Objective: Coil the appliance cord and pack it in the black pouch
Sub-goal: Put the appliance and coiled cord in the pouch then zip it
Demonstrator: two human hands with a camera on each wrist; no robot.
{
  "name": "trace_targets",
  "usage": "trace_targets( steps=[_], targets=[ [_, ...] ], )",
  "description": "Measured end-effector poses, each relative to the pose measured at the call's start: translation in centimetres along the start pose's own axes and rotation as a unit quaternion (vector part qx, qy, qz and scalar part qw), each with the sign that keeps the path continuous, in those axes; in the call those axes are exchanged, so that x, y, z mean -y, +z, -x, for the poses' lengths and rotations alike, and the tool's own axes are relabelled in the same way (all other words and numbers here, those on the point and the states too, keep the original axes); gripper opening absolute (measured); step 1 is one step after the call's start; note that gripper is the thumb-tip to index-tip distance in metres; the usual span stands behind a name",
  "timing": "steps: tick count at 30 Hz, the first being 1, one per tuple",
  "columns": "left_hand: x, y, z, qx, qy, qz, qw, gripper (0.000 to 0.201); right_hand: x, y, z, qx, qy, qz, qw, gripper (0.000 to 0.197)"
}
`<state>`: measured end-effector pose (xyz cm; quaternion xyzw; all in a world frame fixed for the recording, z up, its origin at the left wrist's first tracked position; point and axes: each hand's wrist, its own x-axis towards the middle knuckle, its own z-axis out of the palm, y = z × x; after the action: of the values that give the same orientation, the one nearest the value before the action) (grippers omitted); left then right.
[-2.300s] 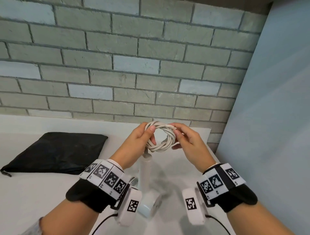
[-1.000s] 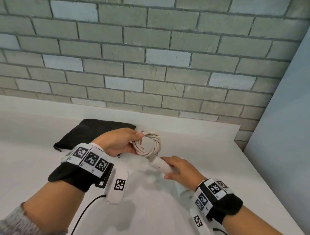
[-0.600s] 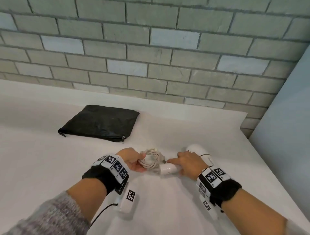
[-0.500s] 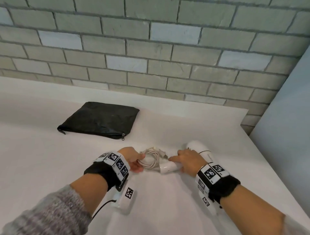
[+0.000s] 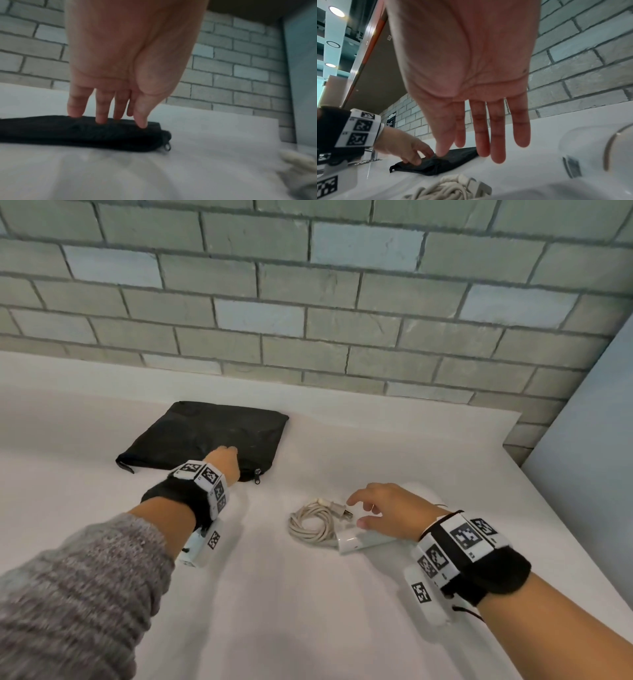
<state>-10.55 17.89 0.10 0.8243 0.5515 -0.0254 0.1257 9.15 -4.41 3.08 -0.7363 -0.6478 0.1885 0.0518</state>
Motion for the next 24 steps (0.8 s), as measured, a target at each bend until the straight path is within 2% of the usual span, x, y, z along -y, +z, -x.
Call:
trace_targets(
  steps=[4, 7, 9, 11, 13, 15, 17, 20, 22, 24],
  targets=[
    [1.2, 1.6, -0.8, 0.043, 0.004, -0.052, 0.998, 0.036, 1.1, -0.4, -0.8, 0.000, -0.004, 0.003, 1.000, 0.035],
    [1.1, 2.0, -0.7, 0.038, -0.019, -0.055, 0.998, 0.030, 2.1, -0.8, -1.6, -0.005, -0.014, 0.000, 1.000, 0.035],
    [1.2, 2.3, -0.6, 0.036, -0.009, -0.049, 0.998, 0.032, 2.9, -1.0, -2.4, -0.006, -0.025, 0.002, 1.000, 0.035],
    [1.1, 2.3, -0.1, 0.034, 0.040, -0.007, 0.999, 0.024, 3.6, -1.0, -3.2, -0.004, -0.031, 0.009, 0.999, 0.033],
    [1.0, 1.9, 0.5, -0.012, 0.085, 0.076, 0.993, 0.015, 4.3, -0.8, -4.0, -0.017, -0.036, 0.009, 0.999, 0.032],
    [0.4, 1.2, 1.4, -0.076, 0.129, 0.159, 0.976, 0.008, 5.1, -0.6, -4.8, -0.061, -0.036, -0.017, 0.997, 0.033],
    [-0.7, 0.2, 2.6, -0.101, 0.193, 0.201, 0.955, 0.006, 6.0, -0.4, -5.7, -0.120, -0.030, -0.069, 0.990, 0.038],
    [-2.7, -1.2, 4.2, -0.107, 0.295, 0.199, 0.928, 0.012, 6.8, -0.1, -7.3, -0.157, 0.006, -0.125, 0.980, 0.044],
    [-3.5, -1.7, 4.9, -0.116, 0.324, 0.173, 0.923, 0.013, 6.8, -0.1, -7.8, -0.152, 0.017, -0.130, 0.980, 0.041],
    [-3.5, -1.9, 5.3, -0.118, 0.324, 0.160, 0.925, 0.019, 6.6, -0.4, -7.8, -0.150, 0.006, -0.117, 0.982, 0.032]
  ],
)
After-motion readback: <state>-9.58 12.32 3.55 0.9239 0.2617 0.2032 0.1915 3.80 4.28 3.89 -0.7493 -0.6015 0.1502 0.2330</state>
